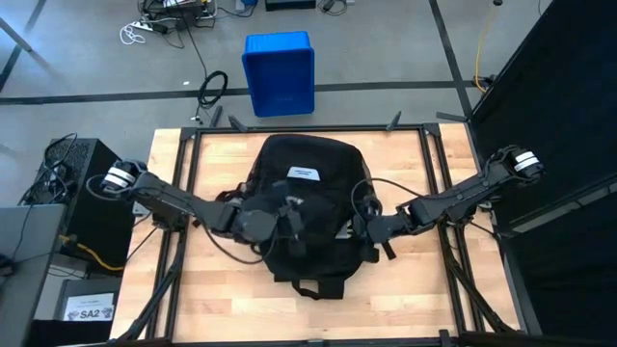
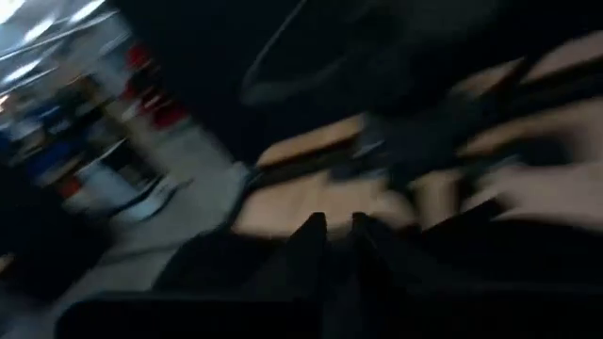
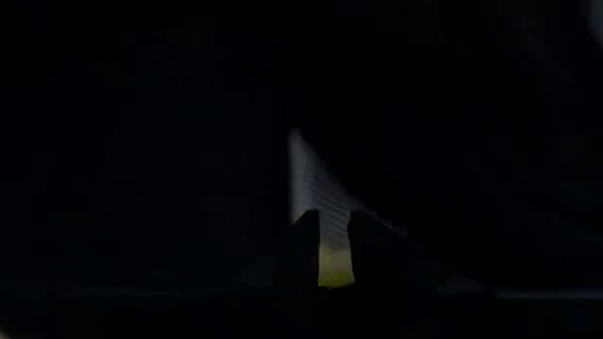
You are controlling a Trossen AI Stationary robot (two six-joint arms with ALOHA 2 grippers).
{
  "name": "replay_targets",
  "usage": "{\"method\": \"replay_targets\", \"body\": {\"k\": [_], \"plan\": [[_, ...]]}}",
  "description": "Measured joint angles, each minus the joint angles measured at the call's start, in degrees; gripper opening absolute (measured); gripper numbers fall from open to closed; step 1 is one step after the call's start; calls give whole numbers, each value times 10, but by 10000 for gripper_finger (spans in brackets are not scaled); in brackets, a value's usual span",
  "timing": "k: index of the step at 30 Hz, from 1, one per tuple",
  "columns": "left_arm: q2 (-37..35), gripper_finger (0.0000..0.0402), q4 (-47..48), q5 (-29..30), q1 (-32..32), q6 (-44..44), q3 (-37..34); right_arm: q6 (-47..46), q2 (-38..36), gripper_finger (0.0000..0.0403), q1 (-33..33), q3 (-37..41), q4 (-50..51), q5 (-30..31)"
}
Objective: Unpack backpack
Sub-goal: Close the black backpack
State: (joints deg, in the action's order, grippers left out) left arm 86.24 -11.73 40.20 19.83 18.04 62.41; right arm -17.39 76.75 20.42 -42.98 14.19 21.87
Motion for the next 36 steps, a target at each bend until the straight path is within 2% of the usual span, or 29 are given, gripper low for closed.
{"method": "replay_targets", "body": {"k": [5, 7, 11, 14, 17, 22, 31, 34, 36], "plan": [[26, 79, -76, -144, 18, -19, 2, -15, 0, 37, -10, 0, 21, 64], [51, 102, -83, -175, 18, -36, 2, -20, 0, 39, -19, 0, 23, 78], [102, 143, -46, -187, 16, -85, 33, -21, 0, 41, -35, 0, 23, 80], [140, 166, -13, -223, 16, -110, 74, -21, 0, 39, -38, 0, 23, 79], [177, 181, 47, -264, 16, -128, 121, -21, 0, 39, -38, 0, 24, 79], [228, 194, 157, -291, 16, -153, 193, -26, 0, 44, -38, 0, 25, 80], [265, 183, 264, -296, -2, -228, 214, -30, 0, 39, -38, 0, 37, 83], [266, 137, 313, -296, 2, -233, 214, -30, 0, 41, -38, 0, 52, 84], [266, 77, 339, -294, 9, -235, 214, -32, 0, 41, -38, 0, 68, 83]]}}
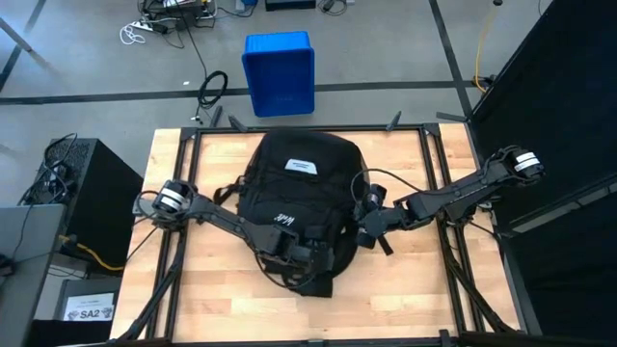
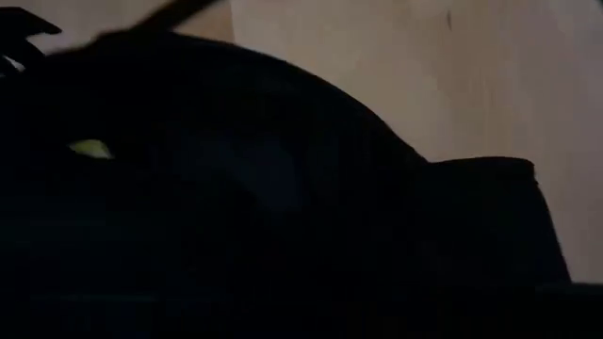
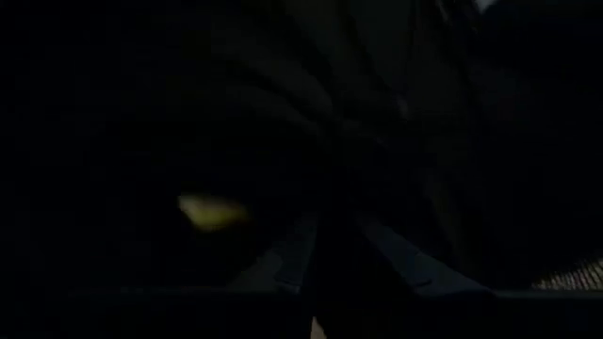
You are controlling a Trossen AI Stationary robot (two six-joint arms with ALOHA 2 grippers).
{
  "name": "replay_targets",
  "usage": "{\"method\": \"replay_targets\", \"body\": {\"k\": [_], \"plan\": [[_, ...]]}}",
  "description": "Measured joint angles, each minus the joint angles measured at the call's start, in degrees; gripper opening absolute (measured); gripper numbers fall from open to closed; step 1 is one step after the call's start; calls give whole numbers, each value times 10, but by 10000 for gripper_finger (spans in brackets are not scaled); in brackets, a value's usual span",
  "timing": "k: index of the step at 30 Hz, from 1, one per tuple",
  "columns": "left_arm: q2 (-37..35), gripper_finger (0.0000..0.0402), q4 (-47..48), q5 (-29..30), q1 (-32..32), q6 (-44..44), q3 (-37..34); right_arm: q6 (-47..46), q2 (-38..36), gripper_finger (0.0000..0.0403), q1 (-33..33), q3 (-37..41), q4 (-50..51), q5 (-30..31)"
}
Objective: Unpack backpack
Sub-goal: Close the black backpack
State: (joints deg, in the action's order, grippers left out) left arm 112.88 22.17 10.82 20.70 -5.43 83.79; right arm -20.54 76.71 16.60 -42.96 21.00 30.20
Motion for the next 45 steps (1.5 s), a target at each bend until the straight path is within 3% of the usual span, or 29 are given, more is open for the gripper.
{"method": "replay_targets", "body": {"k": [1, 3, 11, 16, 20, 24, 28, 32, 35, 39, 42, 45], "plan": [[0, 43, 12, 0, 5, -2, 0, -3, 0, 40, 0, 0, 3, 0], [0, 14, 42, -1, 13, -14, 0, -7, 0, 37, 0, 0, 6, 4], [0, 0, 179, 1, 76, -44, 0, -6, 0, 29, 0, 0, 10, 5], [-22, 0, 209, 12, 121, -118, -32, -6, 0, 29, 2, -1, 12, 5], [-97, 0, 153, 60, 157, -185, -115, 2, 0, 29, 6, -16, 11, 5], [-213, 0, 46, 112, 194, -251, -245, 37, 0, 27, 22, -43, 10, 4], [-328, 0, 9, 169, 235, -364, -383, 98, 0, 31, 49, -63, -4, -13], [-421, 0, -45, 245, 269, -425, -471, 149, 0, 46, 67, -64, -33, -32], [-465, 0, -112, 277, 273, -397, -496, 160, 0, 64, 69, -64, -38, -33], [-481, 9, -210, 302, 273, -258, -493, 205, 10, 94, 69, -64, -83, -32], [-481, 24, -274, 316, 271, -159, -481, 269, 45, 118, 69, -64, -143, -39], [-482, 38, -280, 318, 270, -118, -468, 322, 95, 140, 65, -67, -184, -44]]}}
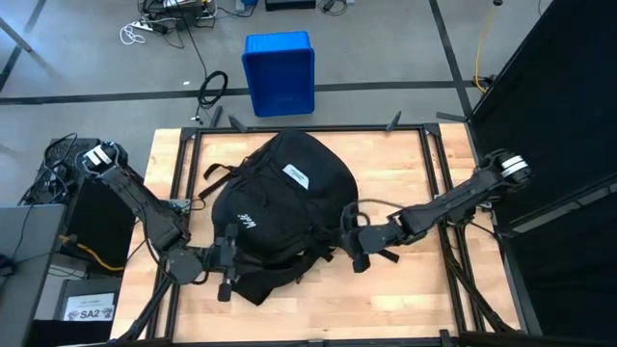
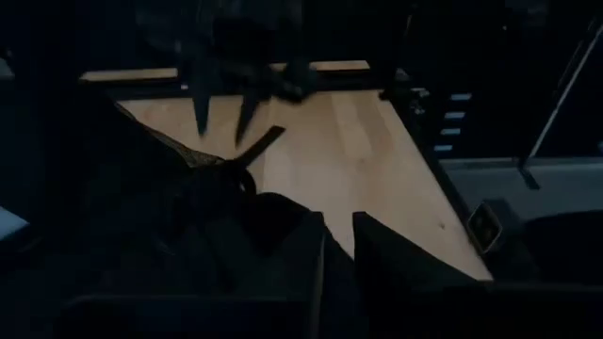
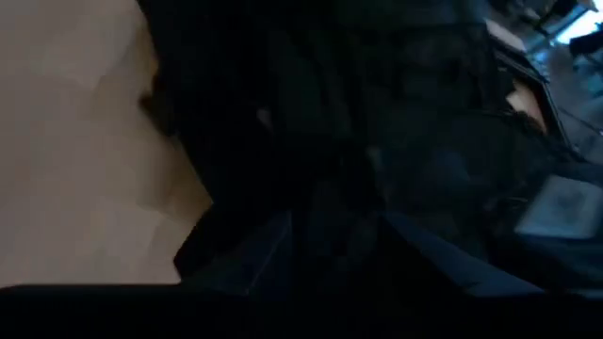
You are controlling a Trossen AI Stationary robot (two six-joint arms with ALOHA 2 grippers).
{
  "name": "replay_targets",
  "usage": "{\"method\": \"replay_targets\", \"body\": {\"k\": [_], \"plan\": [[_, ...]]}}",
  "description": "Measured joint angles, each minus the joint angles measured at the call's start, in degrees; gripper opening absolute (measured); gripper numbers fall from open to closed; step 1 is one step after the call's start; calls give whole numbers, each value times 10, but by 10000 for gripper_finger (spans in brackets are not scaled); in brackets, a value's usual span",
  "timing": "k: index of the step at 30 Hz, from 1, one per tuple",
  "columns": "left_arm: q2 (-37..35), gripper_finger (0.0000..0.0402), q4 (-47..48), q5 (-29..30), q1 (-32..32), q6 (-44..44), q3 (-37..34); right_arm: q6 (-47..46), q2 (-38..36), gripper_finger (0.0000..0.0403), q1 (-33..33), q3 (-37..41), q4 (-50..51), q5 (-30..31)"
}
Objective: Unpack backpack
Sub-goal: Close the black backpack
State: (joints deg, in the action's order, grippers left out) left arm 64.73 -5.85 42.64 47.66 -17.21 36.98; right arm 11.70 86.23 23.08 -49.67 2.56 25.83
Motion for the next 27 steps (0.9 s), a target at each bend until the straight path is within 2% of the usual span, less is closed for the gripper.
{"method": "replay_targets", "body": {"k": [5, 10, 18, 22, 27], "plan": [[1, 55, 1, 16, -1, 1, 4, 55, 54, 162, -13, -17, 5, 64], [5, 60, -5, 22, -23, -2, 4, 117, 82, 167, -34, -38, 2, 73], [11, 60, -8, 24, -72, 15, 4, 191, 85, 162, -59, -63, -2, 32], [13, 60, -6, 23, -92, 20, 4, 196, 102, 166, -70, -69, -11, -1], [19, 60, -11, 21, -105, 23, 5, 205, 136, 172, -75, -74, -32, -11]]}}
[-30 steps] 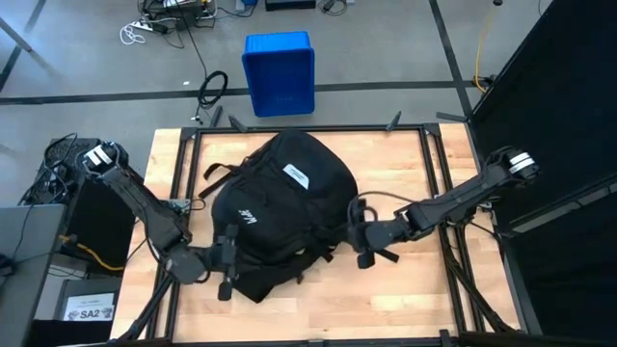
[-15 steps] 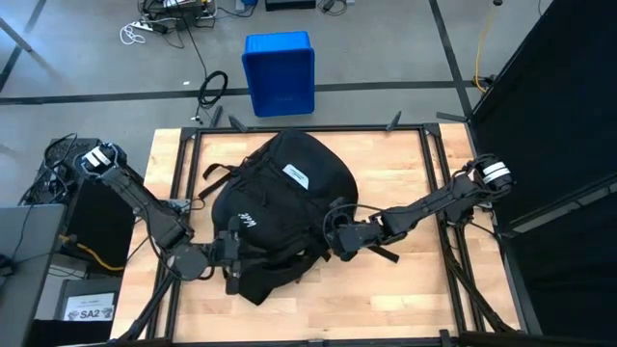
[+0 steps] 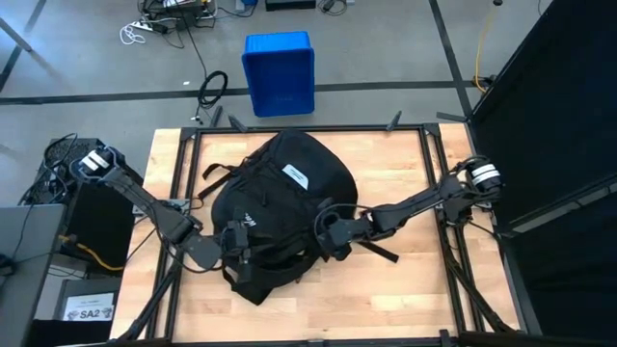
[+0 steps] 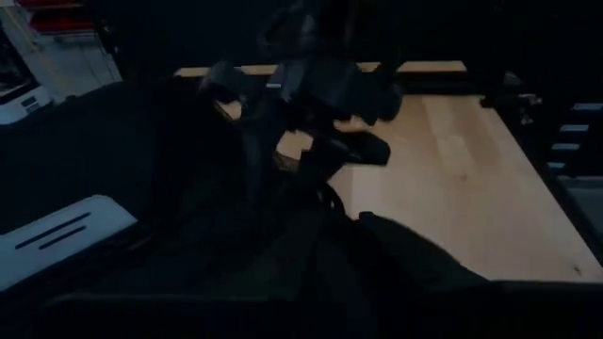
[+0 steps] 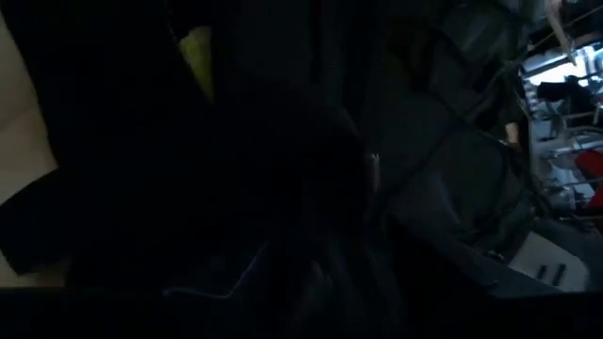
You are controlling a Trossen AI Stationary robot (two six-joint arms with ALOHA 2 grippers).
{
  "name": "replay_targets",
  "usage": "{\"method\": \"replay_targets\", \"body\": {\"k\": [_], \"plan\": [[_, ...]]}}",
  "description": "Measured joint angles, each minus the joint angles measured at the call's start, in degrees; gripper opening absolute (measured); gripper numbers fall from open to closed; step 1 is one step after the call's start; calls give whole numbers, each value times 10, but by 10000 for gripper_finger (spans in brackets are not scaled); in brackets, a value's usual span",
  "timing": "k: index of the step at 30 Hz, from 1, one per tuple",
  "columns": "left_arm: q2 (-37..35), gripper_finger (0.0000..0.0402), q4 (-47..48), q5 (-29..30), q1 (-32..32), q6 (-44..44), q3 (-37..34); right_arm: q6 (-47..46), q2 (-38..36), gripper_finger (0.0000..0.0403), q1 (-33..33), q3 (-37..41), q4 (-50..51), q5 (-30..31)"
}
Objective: Unpack backpack
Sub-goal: Close the black backpack
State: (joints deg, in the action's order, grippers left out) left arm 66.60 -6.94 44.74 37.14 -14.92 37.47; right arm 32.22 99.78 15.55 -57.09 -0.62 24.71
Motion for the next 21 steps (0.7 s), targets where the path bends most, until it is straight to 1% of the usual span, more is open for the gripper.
{"method": "replay_targets", "body": {"k": [3, 7, 11, 13, 18, 21], "plan": [[6, 60, -2, 0, -5, 0, 0, -1, 18, 174, -1, -12, -18, -1], [17, 60, -14, -9, -15, 0, 0, -18, 25, 170, -3, -18, -80, 6], [26, 60, -34, -26, -16, 9, 0, -40, 23, 158, -3, -18, -140, 64], [30, 60, -46, -32, -16, 21, 0, -52, 22, 152, -4, -19, -163, 82], [46, 60, -66, -57, -23, 35, 0, -103, 22, 138, -9, -19, -177, 90], [59, 60, -72, -65, -25, 43, 0, -88, 21, 131, -11, -19, -152, 93]]}}
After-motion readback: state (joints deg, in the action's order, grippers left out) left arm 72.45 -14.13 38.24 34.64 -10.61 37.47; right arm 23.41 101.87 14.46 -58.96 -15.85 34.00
